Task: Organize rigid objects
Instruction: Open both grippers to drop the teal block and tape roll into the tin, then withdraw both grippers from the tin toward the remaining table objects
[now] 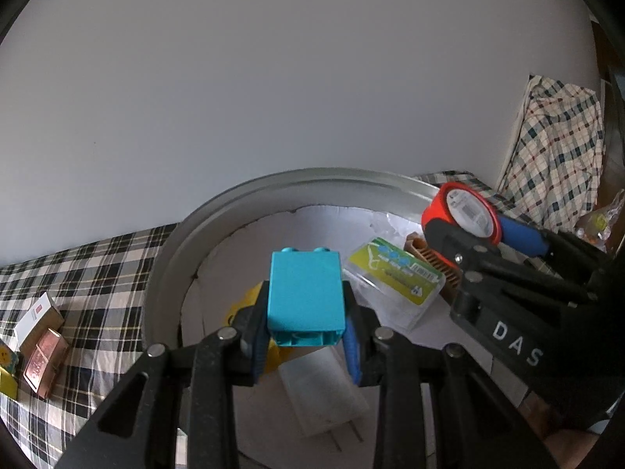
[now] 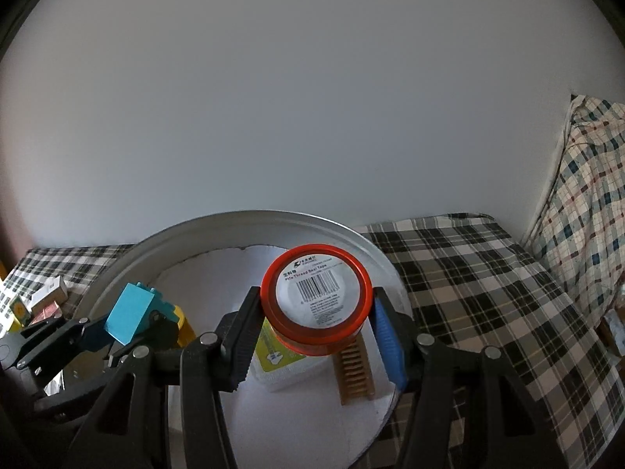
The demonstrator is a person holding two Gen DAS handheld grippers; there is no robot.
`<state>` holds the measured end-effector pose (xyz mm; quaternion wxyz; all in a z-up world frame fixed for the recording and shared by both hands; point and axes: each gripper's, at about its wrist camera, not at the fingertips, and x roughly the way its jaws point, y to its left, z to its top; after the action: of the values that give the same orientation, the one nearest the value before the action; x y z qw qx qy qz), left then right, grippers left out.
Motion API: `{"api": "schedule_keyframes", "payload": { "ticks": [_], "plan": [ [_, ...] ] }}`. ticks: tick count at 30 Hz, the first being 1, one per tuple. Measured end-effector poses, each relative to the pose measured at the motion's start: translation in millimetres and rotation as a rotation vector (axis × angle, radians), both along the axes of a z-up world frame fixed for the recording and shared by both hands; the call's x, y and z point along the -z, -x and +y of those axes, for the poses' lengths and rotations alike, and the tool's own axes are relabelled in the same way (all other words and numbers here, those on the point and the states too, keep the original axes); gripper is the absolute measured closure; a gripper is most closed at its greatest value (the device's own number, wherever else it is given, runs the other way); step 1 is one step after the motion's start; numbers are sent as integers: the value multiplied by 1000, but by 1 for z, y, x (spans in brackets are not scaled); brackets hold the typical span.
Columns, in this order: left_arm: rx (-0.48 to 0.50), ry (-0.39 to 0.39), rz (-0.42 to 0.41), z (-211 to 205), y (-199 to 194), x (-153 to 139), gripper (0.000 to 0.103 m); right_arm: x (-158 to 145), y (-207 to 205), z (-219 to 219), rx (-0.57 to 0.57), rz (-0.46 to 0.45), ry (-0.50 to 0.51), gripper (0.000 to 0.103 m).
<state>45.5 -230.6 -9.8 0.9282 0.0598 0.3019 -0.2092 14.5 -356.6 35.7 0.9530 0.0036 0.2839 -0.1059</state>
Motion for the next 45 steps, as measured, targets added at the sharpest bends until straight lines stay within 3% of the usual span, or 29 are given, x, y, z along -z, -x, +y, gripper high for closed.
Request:
{"api": "schedule_keyframes", "payload": {
  "ticks": [3, 4, 5, 6, 7, 9, 15, 23, 32, 38, 45],
  "plan": [
    [-11, -6, 1, 0, -1, 1, 72, 2, -1, 1, -15, 13, -19, 46],
    [-21, -12, -8, 0, 0, 1, 67, 3, -2, 1, -13, 13, -20, 46],
    [-26, -20, -14, 0, 1, 1, 58, 3, -1, 0, -10, 14, -22, 45],
    [-36, -25, -21, 1, 3, 0, 31, 3, -1, 0, -11, 14, -29, 39],
    [-48, -18, -33, 3, 5, -2, 12, 2, -1, -3, -11, 11, -36, 35],
    [-76, 20, -69, 10, 12, -8, 1, -3, 3, -7, 18, -21, -40, 21],
    [-113, 52, -110, 26, 19, -18, 1, -20, 26, -24, 117, -169, -51, 15],
    [-189, 23, -139, 48, 23, -15, 1, -24, 41, -44, 178, -245, -164, 15],
    [-248, 16, -186, 78, 32, -16, 1, -35, 76, -34, 278, -450, -32, 15],
    [-277, -20, -237, 87, 35, -14, 1, -38, 102, -34, 346, -634, -60, 10],
    [-276, 11, -233, 94, 39, -15, 1, -33, 90, -18, 345, -541, 8, 9]
  ]
}}
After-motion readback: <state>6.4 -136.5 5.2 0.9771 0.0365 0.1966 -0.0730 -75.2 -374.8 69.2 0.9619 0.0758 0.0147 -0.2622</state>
